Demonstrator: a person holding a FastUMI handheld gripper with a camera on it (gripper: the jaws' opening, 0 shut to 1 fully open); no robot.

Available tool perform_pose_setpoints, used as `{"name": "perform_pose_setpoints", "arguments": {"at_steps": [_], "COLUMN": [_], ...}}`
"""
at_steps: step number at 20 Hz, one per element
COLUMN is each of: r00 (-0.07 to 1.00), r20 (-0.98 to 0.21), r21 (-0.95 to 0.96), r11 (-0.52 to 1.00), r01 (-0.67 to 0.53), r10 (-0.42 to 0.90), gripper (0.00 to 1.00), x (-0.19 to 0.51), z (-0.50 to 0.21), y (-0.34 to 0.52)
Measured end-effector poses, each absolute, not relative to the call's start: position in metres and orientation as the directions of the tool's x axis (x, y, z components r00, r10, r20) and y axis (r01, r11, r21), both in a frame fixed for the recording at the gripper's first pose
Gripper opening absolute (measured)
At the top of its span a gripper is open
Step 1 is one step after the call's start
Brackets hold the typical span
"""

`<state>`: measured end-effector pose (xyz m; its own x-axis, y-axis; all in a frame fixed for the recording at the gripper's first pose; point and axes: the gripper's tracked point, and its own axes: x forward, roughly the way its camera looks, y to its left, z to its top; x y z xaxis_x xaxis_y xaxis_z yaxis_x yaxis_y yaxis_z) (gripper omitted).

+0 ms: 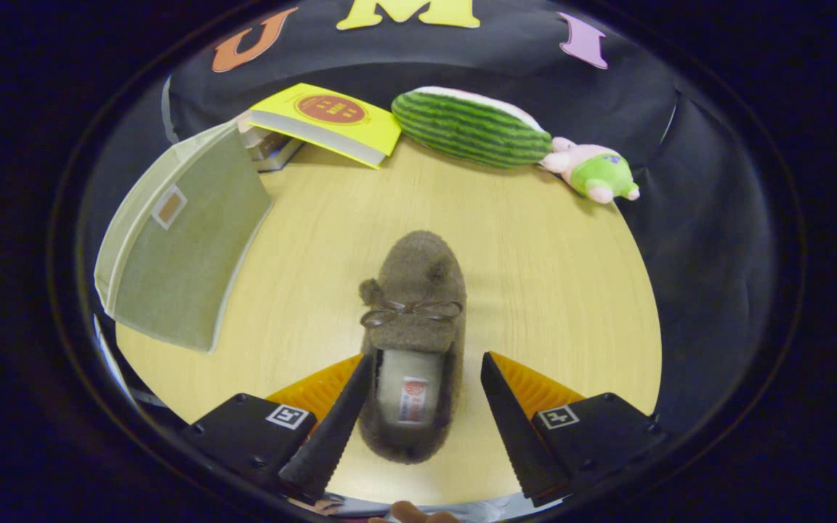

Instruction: Open the storage box then place both shoes into the box .Put the left shoe in first, then the right shoe, with the right side of both shoes facing outward in a uniform manner.

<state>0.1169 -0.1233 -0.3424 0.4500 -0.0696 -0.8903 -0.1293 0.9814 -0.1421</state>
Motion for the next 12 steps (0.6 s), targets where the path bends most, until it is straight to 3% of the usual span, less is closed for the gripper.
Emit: {"name": "perform_pose_setpoints", "arguments": {"at_steps": [3, 5, 7, 10, 12], "r00": [0.463, 0.414, 0.403, 0.415, 0.391], "r20": [-0.873, -0.883, -0.894, -0.898, -0.916], "r21": [-0.224, -0.281, -0.253, -0.223, -0.161], "r11": [0.969, 0.956, 0.962, 0.964, 0.976], "r01": [-0.1, -0.091, -0.099, -0.146, -0.145], "r10": [-0.154, -0.22, -0.194, -0.145, -0.093], "gripper": [0.98, 0.94, 0.88, 0.67, 0.46], "x": [0.13, 0.13, 0.134, 0.148, 0.15], "z": [-0.347, -0.358, -0.365, -0.377, -0.382], "y": [-0.146, -0.163, -0.157, -0.142, -0.129]}}
